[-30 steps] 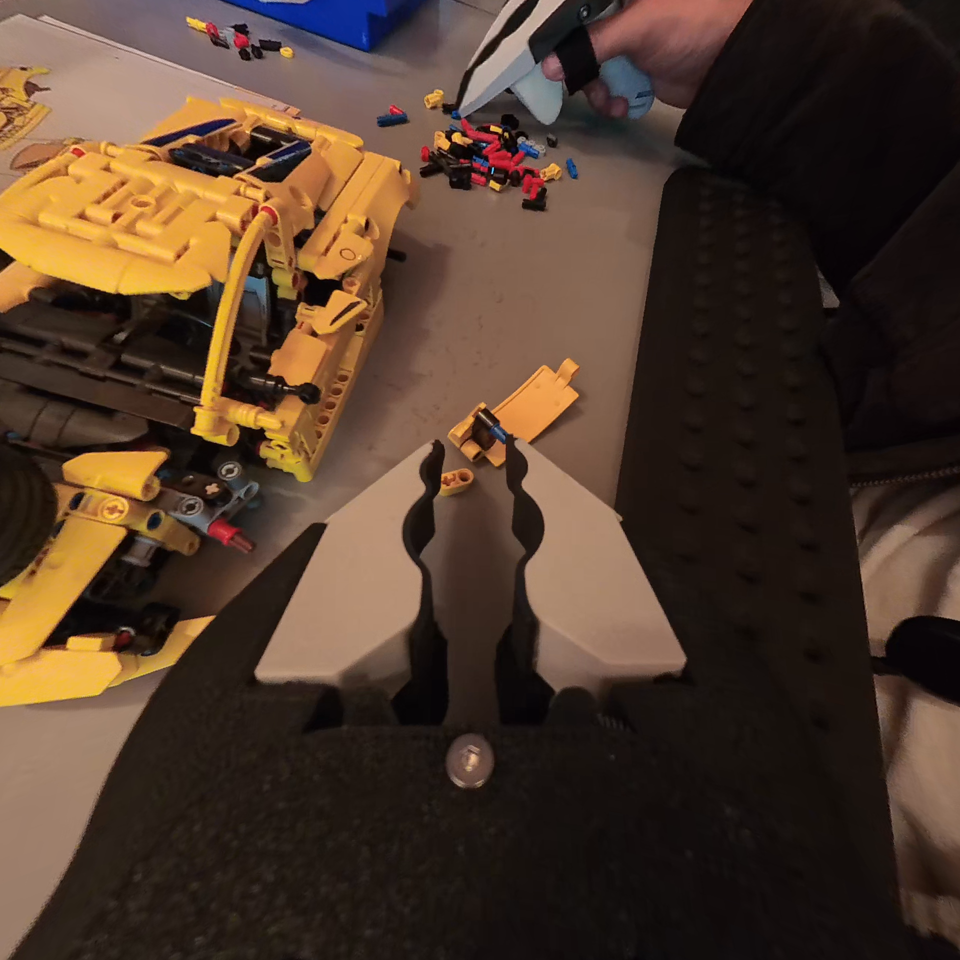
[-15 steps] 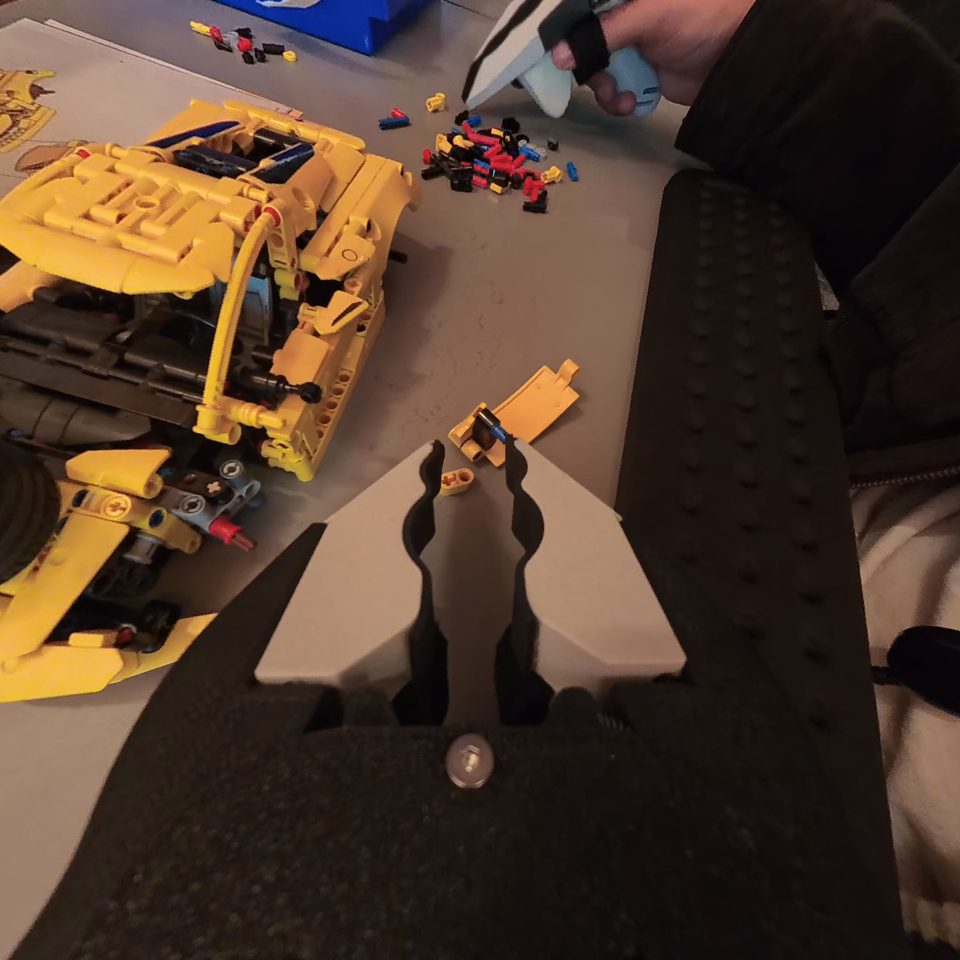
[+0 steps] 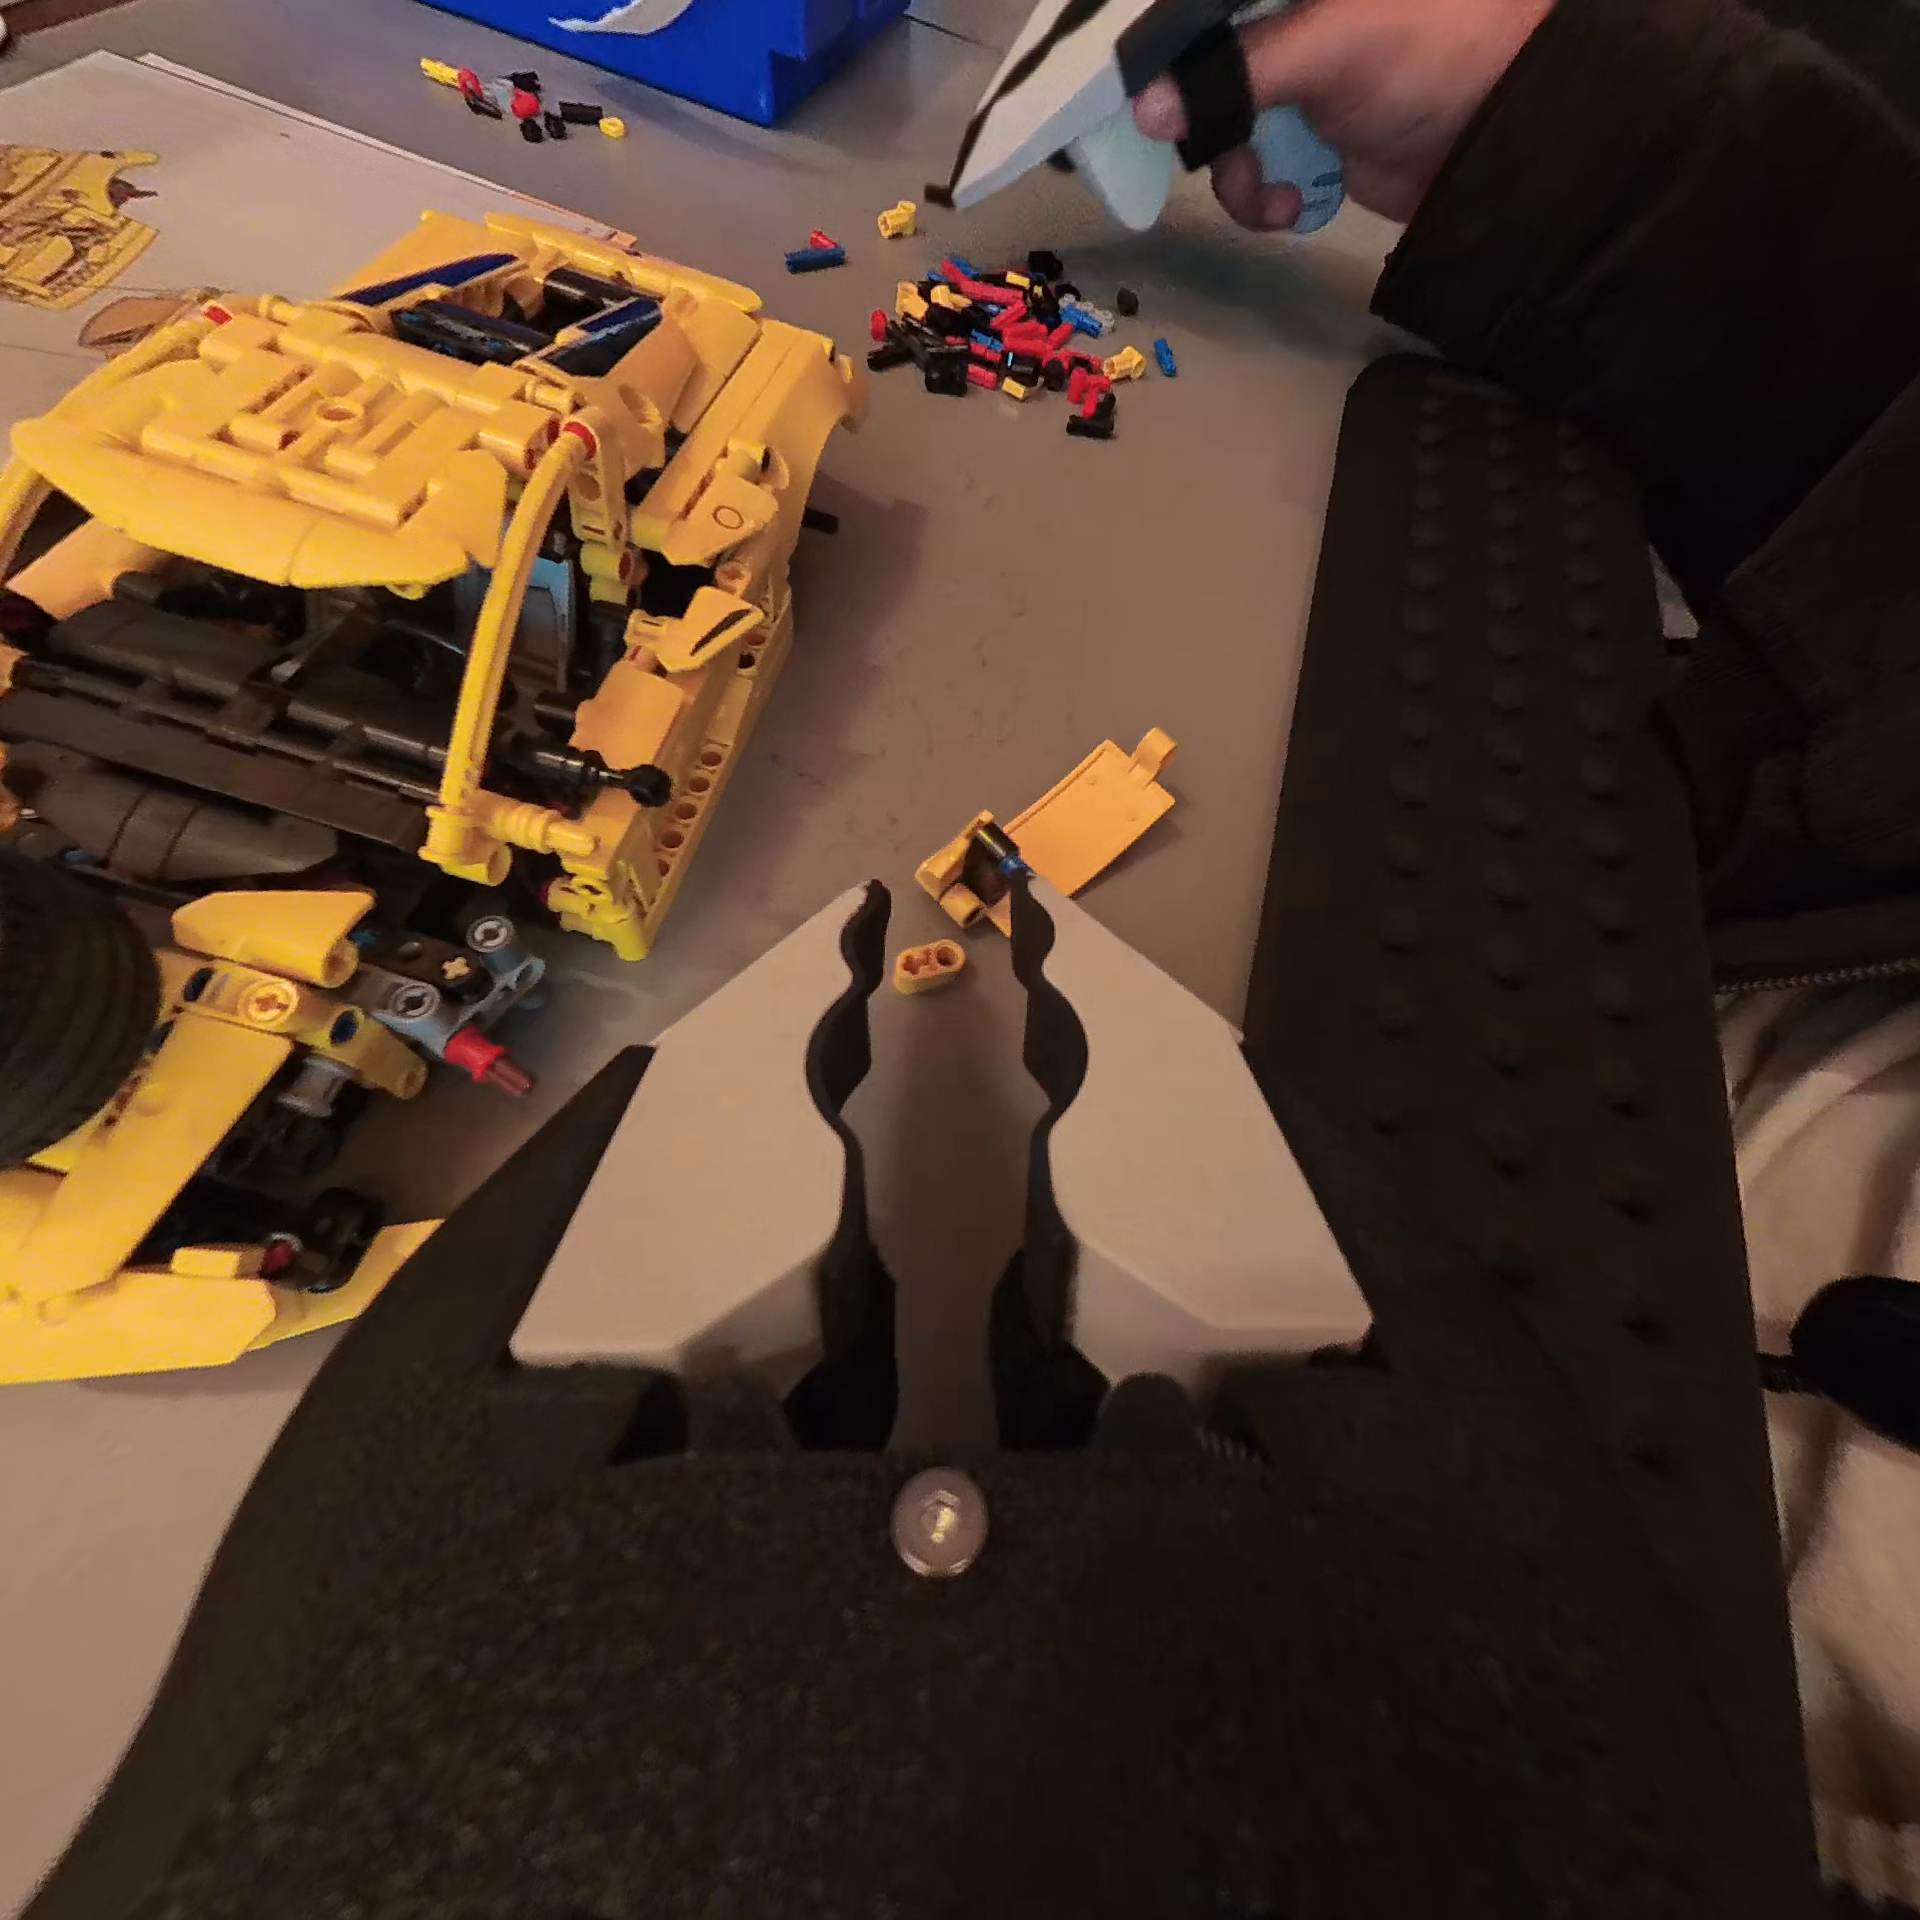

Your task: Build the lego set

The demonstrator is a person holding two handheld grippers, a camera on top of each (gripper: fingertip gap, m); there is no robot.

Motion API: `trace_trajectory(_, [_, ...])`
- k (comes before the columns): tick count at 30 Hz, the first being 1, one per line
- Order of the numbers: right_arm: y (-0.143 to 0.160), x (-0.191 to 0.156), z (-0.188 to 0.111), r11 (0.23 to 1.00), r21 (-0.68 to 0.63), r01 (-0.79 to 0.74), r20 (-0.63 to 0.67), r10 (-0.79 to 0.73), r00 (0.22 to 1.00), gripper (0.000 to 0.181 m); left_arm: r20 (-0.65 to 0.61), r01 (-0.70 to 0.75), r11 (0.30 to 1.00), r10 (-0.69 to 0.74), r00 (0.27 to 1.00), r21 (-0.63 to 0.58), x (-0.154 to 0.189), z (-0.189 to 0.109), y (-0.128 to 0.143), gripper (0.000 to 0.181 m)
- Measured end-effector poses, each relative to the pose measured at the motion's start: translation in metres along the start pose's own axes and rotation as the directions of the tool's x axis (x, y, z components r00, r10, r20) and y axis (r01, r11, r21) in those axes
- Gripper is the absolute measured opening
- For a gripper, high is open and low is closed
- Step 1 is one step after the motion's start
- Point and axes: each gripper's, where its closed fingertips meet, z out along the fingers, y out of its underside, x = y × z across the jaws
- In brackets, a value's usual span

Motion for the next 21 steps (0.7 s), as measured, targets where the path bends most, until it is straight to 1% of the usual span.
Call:
trace_trajectory(3, [-0.033, -0.045, -0.009, 0.997, 0.071, 0.04, 0.145, -0.05, 0.988, 0.003, 0.012, 0.012, 1.0, -0.012, 1.0, 0.011, -0.004, -0.001, -0.002, 0.023])
trace_trajectory(5, [-0.049, -0.091, -0.008, 0.991, 0.085, 0.103, 0.28, -0.123, 0.952, 0.003, 0.04, 0.011, 1.0, -0.012, 0.999, 0.021, -0.009, -0.003, -0.003, 0.022])
trace_trajectory(6, [-0.052, -0.12, -0.004, 0.988, 0.076, 0.136, 0.368, -0.155, 0.917, 0.003, 0.063, 0.0, 1.0, -0.002, 0.998, 0.027, -0.012, -0.005, -0.005, 0.02])
trace_trajectory(8, [-0.045, -0.169, 0.009, 0.971, 0.025, 0.239, 0.497, -0.219, 0.84, 0.003, 0.132, -0.039, 0.997, 0.031, 0.991, 0.059, -0.021, -0.012, -0.011, 0.018])
trace_trajectory(10, [-0.03, -0.196, 0.028, 0.926, -0.042, 0.374, 0.53, -0.297, 0.794, 0.003, 0.197, -0.067, 0.992, 0.045, 0.979, 0.106, -0.03, -0.02, -0.019, 0.017])
trace_trajectory(11, [-0.024, -0.202, 0.038, 0.903, -0.058, 0.426, 0.521, -0.336, 0.784, 0.003, 0.219, -0.072, 0.989, 0.043, 0.975, 0.13, -0.033, -0.025, -0.022, 0.016])
trace_trajectory(12, [-0.022, -0.208, 0.047, 0.889, -0.041, 0.457, 0.511, -0.374, 0.774, 0.003, 0.235, -0.073, 0.986, 0.036, 0.971, 0.151, -0.035, -0.03, -0.025, 0.013])
trace_trajectory(14, [-0.022, -0.214, 0.058, 0.882, -0.005, 0.471, 0.498, -0.406, 0.766, 0.003, 0.273, -0.079, 0.984, 0.033, 0.961, 0.158, -0.043, -0.037, -0.024, 0.006])
trace_trajectory(18, [-0.025, -0.214, 0.063, 0.878, 0.016, 0.479, 0.468, -0.429, 0.772, 0.003, 0.291, -0.053, 0.987, 0.007, 0.957, 0.152, -0.053, -0.043, -0.02, 0.006])
trace_trajectory(21, [-0.017, -0.208, 0.067, 0.872, -0.028, 0.489, 0.451, -0.425, 0.784, 0.003, 0.285, -0.059, 0.985, 0.011, 0.959, 0.159, -0.052, -0.042, -0.021, 0.006])
